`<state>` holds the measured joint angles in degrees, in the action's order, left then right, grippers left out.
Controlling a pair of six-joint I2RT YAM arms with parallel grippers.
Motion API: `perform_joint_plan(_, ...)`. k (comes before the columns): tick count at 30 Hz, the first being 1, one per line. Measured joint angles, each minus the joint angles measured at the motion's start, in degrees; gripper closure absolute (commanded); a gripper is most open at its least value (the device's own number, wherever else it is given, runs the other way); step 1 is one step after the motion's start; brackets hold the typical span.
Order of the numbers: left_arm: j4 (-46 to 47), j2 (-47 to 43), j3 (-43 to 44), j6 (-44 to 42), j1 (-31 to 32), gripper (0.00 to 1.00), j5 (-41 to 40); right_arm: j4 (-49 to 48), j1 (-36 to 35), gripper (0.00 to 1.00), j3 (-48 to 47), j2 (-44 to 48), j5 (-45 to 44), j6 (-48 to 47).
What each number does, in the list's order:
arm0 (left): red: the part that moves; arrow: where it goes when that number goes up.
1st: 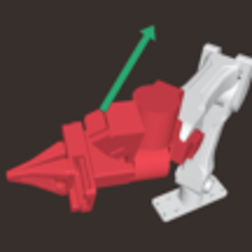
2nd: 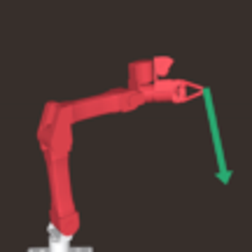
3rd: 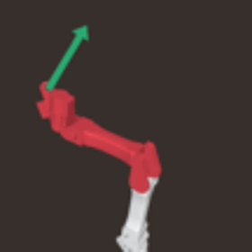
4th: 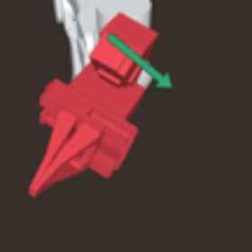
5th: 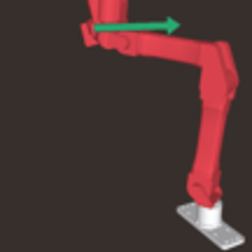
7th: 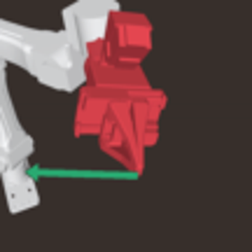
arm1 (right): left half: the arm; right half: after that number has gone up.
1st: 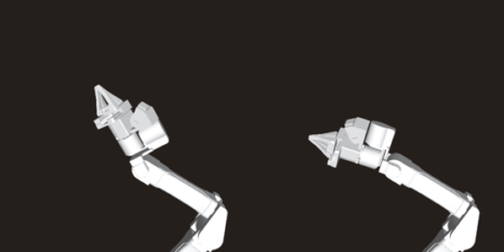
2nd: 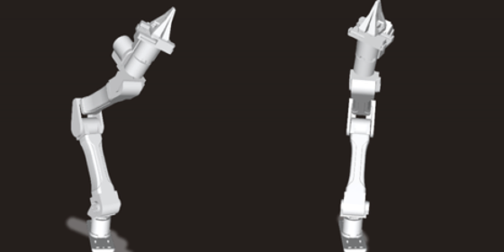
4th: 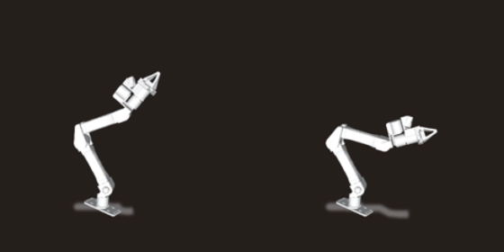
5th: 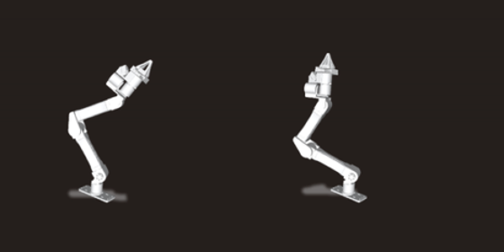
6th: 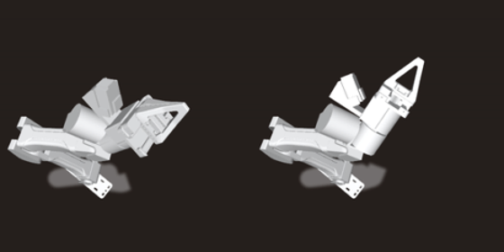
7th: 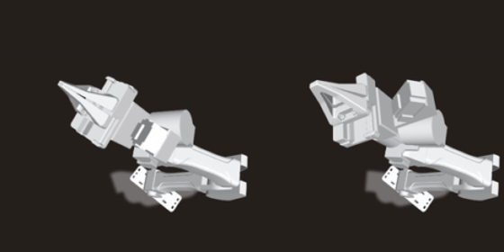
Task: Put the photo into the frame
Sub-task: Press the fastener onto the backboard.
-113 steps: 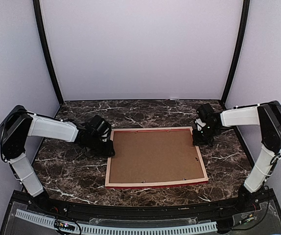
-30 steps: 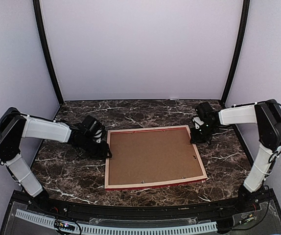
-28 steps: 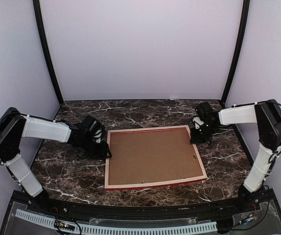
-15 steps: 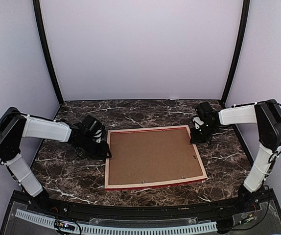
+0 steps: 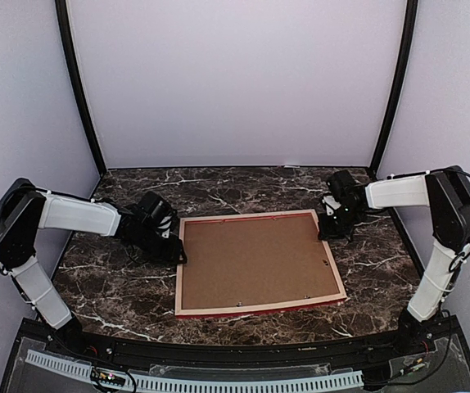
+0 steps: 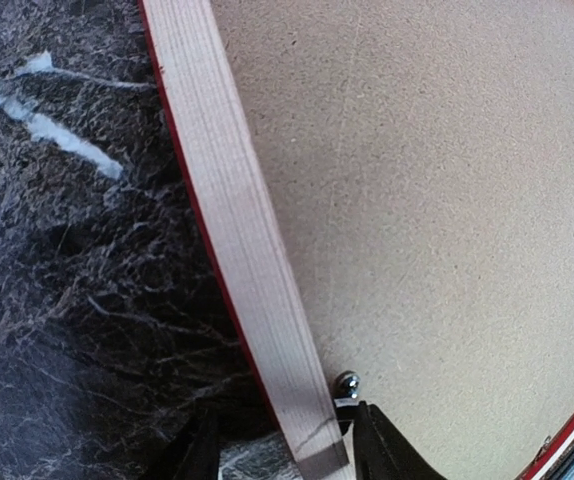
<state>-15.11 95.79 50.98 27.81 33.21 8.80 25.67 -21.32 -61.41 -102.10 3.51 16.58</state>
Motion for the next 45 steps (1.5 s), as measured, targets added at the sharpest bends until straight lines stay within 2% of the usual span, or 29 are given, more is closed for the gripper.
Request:
perform_joint_plan(7,0.07,-0.20,0.00,-0.20,0.00,0.43,0.85,0.09,0.00,0.84,-0.66,-0.48,0.26,-0.15)
perform_joint_plan(16,-0.15,0.11,0.46,-0.55,0.20,0.43,0.72,0.09,0.00,0.84,-0.72,-0.55,0.33,-0.22)
perform_joint_plan(20,-0.94,0.96,1.60,-0.87,1.14,0.47,-1.64,0.07,0.00,0.84,-0.72,-0.55,0.35,-0.22)
perform_joint_plan(25,-1.79,1.79,2.56,-1.53,2.29,0.56,-4.79,0.04,0.00,0.84,-0.72,-0.59,0.39,-0.22)
perform_joint_plan(45,-1.88,1.70,2.73,-4.39,2.95,0.77,-4.96,0.04,0.02,0.85,-0.72,-0.59,0.42,-0.28)
